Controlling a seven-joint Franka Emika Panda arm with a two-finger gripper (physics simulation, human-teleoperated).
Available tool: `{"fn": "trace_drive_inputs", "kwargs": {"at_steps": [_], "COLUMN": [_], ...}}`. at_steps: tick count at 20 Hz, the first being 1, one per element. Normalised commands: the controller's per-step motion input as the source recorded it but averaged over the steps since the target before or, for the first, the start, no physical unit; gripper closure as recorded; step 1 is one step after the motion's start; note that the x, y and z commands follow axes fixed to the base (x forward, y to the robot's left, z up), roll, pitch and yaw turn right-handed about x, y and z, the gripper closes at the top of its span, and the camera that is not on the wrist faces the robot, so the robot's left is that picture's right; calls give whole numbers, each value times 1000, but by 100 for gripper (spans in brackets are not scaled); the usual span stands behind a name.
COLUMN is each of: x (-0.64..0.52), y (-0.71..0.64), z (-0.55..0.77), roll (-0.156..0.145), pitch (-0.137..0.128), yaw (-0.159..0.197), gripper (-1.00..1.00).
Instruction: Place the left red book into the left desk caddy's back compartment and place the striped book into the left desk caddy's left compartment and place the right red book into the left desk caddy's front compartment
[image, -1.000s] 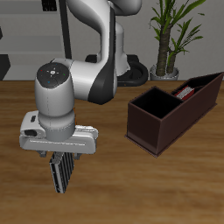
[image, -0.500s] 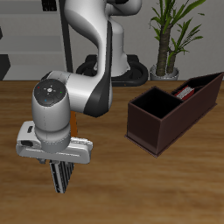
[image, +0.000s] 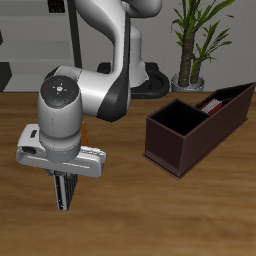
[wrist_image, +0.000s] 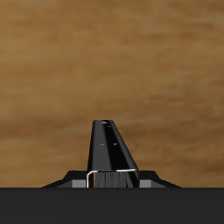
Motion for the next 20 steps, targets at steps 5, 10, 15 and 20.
{"fn": "trace_drive_inputs", "kwargs": {"at_steps": [5,10,15,20], "x": [-244,-304,-392,-285], "y": [57,173,428,411], "z": [709,735,812,442], "roll": [-139,-41,-7,-29], "pitch": [-48,-52,-53,14], "yaw": [-62,-114,-65,-91], "gripper": [100,100,100,100]}}
